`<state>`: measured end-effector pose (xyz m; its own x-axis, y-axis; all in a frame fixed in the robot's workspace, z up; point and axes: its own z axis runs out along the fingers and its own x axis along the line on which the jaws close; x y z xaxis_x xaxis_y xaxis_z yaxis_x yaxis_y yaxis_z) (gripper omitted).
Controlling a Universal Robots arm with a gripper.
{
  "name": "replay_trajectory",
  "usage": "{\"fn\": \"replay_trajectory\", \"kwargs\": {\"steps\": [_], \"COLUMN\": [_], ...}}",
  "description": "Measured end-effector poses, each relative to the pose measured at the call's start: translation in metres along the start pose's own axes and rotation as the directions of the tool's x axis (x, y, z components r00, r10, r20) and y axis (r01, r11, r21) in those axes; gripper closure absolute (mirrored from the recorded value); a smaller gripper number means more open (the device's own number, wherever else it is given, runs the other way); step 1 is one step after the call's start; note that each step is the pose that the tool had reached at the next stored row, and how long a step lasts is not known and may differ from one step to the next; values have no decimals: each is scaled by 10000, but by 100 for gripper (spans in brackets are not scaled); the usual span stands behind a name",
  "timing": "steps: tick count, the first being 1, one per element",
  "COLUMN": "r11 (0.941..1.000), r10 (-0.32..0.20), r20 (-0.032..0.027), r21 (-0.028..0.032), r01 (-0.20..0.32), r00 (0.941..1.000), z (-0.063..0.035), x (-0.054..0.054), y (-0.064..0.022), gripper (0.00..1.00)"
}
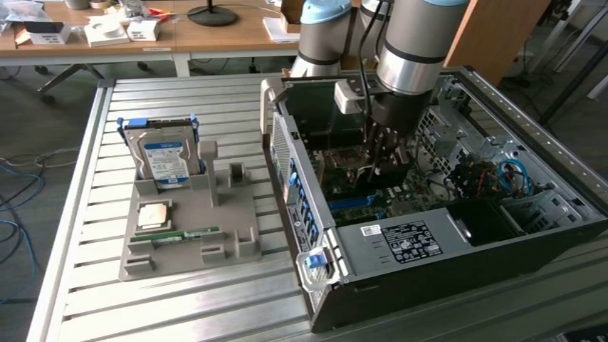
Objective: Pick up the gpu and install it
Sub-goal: 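Insert the gpu into the slot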
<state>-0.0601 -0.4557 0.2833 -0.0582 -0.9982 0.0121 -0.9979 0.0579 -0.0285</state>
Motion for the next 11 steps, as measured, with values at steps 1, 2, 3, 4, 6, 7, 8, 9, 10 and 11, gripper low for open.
{"fn": "replay_trajectory", "kwargs": {"steps": [1,2,3,4,6,7,8,9,10,11], "r11": [10000,10000,10000,10000,10000,10000,10000,10000,10000,10000], "r10": [2,2,2,3,2,1,0,1,1,1], "r20": [2,2,1,0,1,-1,-1,-1,0,3], "r21": [1,1,0,0,0,-1,-1,-1,-1,0], "r01": [-2,-2,-2,-3,-2,-1,0,-1,-1,-1], "r00": [10000,10000,10000,10000,10000,10000,10000,10000,10000,10000], "z": [3,9,13,19,30,30,30,30,31,35], "x": [0,0,0,0,1,1,1,1,0,0], "y": [3,5,7,11,16,15,16,16,16,16], "gripper": [74,74,74,74,74,74,74,74,74,74]}}
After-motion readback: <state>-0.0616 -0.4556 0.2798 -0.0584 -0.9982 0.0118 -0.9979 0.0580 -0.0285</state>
